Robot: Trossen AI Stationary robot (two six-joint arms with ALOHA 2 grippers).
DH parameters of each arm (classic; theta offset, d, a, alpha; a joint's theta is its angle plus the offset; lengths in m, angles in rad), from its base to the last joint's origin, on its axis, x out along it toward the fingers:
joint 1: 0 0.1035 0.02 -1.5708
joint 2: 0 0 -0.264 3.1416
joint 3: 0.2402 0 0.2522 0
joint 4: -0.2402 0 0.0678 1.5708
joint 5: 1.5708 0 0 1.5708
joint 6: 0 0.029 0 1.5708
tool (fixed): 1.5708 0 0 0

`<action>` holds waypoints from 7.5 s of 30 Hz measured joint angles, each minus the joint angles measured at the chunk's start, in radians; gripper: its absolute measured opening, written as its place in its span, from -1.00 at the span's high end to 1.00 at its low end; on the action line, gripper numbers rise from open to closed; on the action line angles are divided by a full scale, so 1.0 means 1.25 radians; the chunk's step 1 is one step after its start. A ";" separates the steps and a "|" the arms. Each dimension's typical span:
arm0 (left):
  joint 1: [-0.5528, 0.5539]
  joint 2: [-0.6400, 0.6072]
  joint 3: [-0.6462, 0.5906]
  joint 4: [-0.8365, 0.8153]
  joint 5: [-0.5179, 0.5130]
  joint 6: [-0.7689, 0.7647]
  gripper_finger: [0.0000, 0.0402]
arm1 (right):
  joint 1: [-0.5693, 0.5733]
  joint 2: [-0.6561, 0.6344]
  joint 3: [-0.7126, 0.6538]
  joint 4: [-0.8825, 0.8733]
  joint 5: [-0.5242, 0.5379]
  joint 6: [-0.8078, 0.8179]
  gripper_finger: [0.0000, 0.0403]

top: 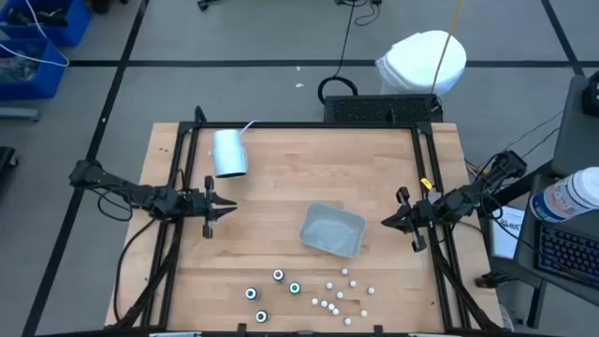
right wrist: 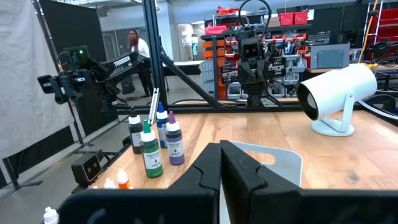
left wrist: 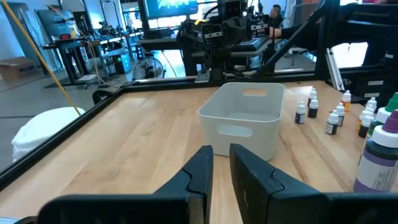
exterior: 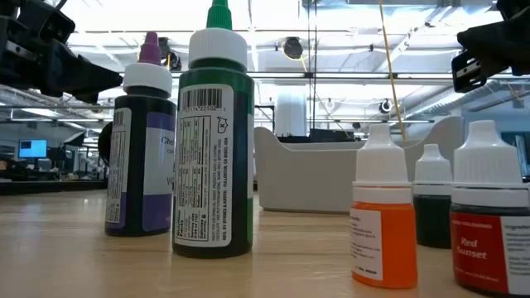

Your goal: Pick & Place food coloring

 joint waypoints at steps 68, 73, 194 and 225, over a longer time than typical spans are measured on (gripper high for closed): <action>0.000 0.000 0.000 0.000 0.000 0.000 0.69 | 0.000 0.000 0.000 0.000 0.000 0.000 1.00; 0.000 0.000 0.000 0.000 0.000 0.000 0.69 | 0.000 0.000 0.000 0.000 0.000 0.000 1.00; 0.000 0.000 0.000 0.000 0.000 0.000 0.69 | 0.000 0.000 0.000 0.000 0.000 0.000 1.00; 0.000 0.000 0.000 0.000 0.000 0.000 0.69 | 0.000 0.000 0.000 0.000 0.000 0.000 1.00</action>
